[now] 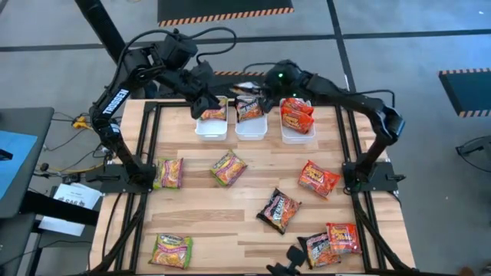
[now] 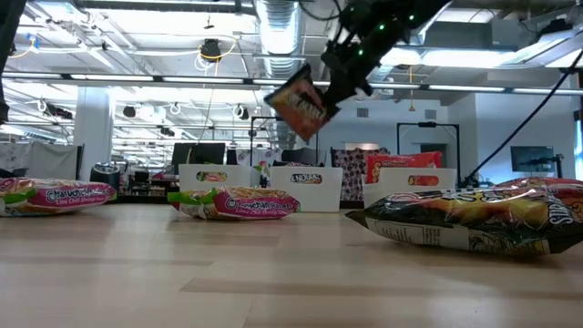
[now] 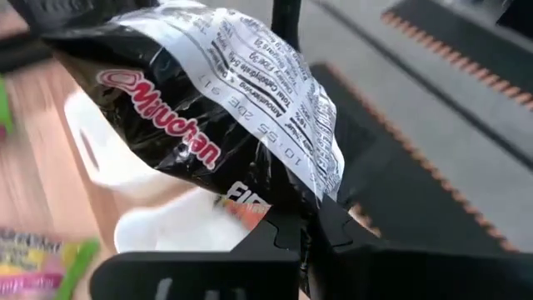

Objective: Sort Maruchan noodles
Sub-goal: Put the black noodle pack into the middle white bin

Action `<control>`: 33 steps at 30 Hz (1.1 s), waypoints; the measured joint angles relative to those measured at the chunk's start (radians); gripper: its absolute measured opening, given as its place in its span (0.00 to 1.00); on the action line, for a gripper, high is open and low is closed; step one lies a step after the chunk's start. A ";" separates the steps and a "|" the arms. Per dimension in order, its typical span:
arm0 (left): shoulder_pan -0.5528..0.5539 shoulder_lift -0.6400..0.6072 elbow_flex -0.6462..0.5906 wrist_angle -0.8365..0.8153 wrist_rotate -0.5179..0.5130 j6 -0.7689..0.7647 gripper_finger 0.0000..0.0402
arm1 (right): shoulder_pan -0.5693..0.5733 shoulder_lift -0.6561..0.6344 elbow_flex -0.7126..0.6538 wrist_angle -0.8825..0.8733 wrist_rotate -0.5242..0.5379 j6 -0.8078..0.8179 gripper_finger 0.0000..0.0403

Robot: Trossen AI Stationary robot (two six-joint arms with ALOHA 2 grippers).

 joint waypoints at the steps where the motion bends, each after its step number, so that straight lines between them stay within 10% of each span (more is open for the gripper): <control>1: 0.000 0.000 0.000 -0.006 0.000 0.000 0.30 | 0.006 0.011 0.000 -0.017 0.000 0.002 0.02; 33: 0.000 0.000 0.000 -0.053 -0.026 0.019 0.30 | 0.051 0.427 0.419 -0.589 0.077 -0.009 0.06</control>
